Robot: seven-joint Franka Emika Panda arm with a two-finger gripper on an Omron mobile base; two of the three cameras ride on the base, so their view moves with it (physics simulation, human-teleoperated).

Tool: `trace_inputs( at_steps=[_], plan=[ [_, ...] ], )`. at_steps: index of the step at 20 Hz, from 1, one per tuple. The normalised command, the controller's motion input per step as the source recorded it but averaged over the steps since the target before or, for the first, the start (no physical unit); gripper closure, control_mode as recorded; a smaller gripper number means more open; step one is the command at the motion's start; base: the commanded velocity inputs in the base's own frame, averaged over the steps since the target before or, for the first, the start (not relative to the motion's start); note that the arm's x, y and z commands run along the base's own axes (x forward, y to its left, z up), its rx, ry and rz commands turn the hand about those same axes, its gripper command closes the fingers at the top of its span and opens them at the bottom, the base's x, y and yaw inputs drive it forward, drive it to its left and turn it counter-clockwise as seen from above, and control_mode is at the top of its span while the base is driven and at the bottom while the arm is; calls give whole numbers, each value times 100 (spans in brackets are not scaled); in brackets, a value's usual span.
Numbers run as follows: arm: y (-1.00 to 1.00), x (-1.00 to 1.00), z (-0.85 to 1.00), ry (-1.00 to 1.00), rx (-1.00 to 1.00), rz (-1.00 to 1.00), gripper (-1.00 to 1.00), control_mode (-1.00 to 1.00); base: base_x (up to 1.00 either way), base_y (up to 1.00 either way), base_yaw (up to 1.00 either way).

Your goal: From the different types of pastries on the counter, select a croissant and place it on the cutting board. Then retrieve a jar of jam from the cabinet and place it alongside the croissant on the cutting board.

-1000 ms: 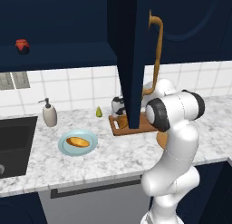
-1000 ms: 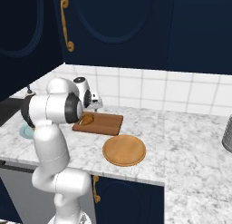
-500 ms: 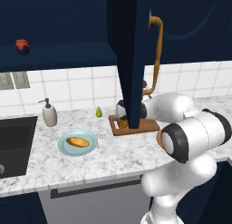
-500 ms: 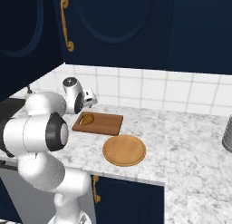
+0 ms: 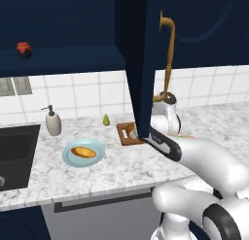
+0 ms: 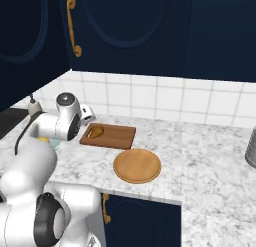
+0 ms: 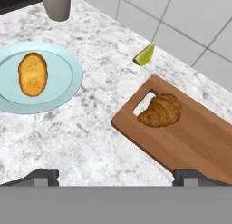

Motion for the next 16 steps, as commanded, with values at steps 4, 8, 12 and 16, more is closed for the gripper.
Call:
trace_inputs(
  at_steps=[4,8,12,16],
  plan=[
    [-55,-100,100,-17,0,-19,-100,-100,0,0,0],
    [-34,-100,93,-15,0,-28,-100,-100,0,0,0],
    [0,-94,92,-16,10,-16,-100,-100,0,0,0],
    [-11,-55,100,-11,19,5,-100,-100,0,0,0]
  ],
)
